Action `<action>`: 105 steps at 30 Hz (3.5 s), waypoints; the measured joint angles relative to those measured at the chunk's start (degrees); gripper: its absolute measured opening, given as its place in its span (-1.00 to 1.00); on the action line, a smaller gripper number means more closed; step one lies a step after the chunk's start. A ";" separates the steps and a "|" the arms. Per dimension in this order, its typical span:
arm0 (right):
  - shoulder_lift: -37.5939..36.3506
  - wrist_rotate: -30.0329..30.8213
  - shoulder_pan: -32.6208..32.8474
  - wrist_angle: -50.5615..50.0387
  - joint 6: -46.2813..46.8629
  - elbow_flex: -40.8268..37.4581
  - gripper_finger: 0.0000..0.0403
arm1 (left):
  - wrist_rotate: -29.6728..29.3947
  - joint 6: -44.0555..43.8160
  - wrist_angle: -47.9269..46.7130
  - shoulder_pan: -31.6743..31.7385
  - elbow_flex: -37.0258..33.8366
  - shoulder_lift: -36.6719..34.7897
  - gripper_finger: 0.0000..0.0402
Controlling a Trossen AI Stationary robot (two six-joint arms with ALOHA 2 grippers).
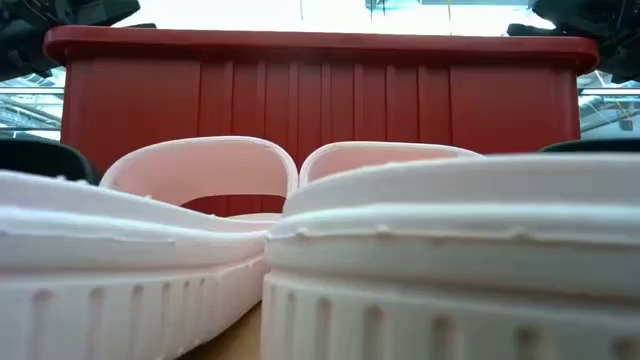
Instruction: Pick and place slides into bin
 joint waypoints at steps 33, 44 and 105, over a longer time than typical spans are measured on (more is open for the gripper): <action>-0.02 -0.01 -0.02 0.00 0.00 0.00 0.04 | 0.02 -0.02 -0.02 0.00 0.00 0.00 0.06; -0.02 -0.01 -0.01 0.00 0.00 0.00 0.04 | 0.01 -0.01 -0.01 0.00 0.00 0.00 0.06; 0.00 -0.02 0.00 3.80 8.14 0.02 0.04 | 0.01 -0.18 0.17 0.00 0.00 0.00 0.06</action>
